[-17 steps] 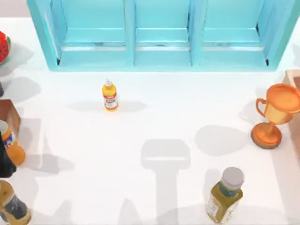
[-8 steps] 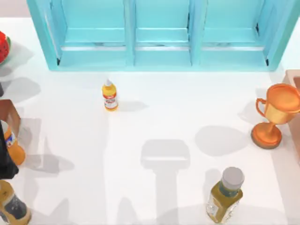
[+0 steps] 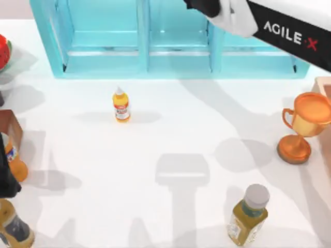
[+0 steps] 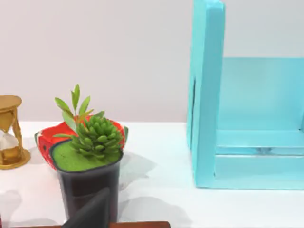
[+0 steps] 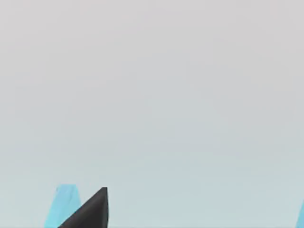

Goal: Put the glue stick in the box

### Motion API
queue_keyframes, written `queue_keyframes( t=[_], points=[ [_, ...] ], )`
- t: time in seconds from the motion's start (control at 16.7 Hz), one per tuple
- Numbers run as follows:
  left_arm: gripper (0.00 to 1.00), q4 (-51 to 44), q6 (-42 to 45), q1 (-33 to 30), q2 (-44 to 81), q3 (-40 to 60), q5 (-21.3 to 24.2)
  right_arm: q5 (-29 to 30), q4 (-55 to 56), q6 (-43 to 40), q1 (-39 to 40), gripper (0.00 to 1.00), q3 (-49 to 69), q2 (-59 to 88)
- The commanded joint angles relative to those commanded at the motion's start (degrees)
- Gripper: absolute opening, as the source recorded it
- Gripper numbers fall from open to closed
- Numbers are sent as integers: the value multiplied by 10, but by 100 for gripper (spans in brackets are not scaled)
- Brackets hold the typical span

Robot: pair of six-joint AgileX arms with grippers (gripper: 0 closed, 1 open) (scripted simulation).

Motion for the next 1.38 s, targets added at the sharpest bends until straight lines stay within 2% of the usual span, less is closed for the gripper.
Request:
queue_keyframes(
  t=[0.3, 0.6, 1.02, 1.38],
  points=[
    [100, 0, 0, 0, 0, 0, 0, 121, 118, 2, 120, 100, -66, 53],
    [100, 0, 0, 0, 0, 0, 0, 187, 236, 2, 182, 100, -117, 124],
    [100, 0, 0, 0, 0, 0, 0, 211, 372, 6, 205, 100, -160, 225],
    [100, 0, 0, 0, 0, 0, 0, 210, 420, 11, 204, 100, -172, 264]
  ],
)
